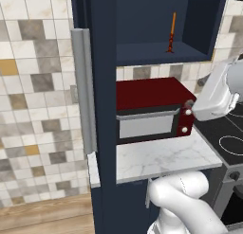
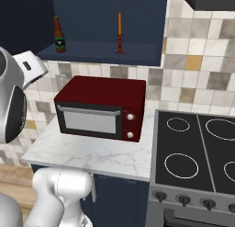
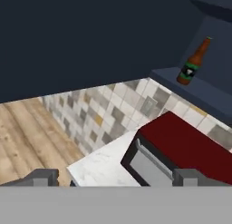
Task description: Get the candle and the beer from the cabinet and move them to the dining counter.
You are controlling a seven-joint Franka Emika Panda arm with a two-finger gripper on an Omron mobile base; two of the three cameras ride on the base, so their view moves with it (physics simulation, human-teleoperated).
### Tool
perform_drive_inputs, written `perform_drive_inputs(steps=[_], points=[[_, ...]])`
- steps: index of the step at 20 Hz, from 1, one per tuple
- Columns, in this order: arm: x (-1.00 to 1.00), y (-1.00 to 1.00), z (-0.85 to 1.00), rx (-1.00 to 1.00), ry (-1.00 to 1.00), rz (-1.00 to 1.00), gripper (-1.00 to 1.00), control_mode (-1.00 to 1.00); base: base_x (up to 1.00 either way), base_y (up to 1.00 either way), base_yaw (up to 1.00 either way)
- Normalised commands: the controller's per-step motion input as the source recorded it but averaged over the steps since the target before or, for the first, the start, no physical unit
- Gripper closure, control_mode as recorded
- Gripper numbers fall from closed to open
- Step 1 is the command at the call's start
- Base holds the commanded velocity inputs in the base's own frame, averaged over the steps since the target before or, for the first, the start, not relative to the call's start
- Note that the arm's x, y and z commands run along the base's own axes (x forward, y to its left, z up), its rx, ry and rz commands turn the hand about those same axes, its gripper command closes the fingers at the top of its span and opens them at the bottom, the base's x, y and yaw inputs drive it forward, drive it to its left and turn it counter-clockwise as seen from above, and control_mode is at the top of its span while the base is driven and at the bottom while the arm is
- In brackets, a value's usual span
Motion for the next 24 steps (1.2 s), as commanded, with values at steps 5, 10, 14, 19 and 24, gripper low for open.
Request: perform_drive_inputs(steps=[5, 10, 14, 19, 24], points=[[0.27, 0.00, 0.11, 0.12, -0.18, 0.00, -1.00, -1.00, 0.00, 0.00, 0.00], [0.11, 0.02, 0.12, 0.14, -0.14, 0.00, -1.00, -1.00, 0.00, 0.00, 0.00], [0.03, 0.05, 0.03, 0.09, -0.03, 0.00, -1.00, -1.00, 0.00, 0.00, 0.00], [0.04, 0.04, 0.01, 0.00, 0.00, 0.00, -1.00, -1.00, 0.00, 0.00, 0.00], [0.35, 0.13, 0.08, 0.03, 0.00, 0.04, -1.00, -1.00, 0.00, 0.00, 0.00]])
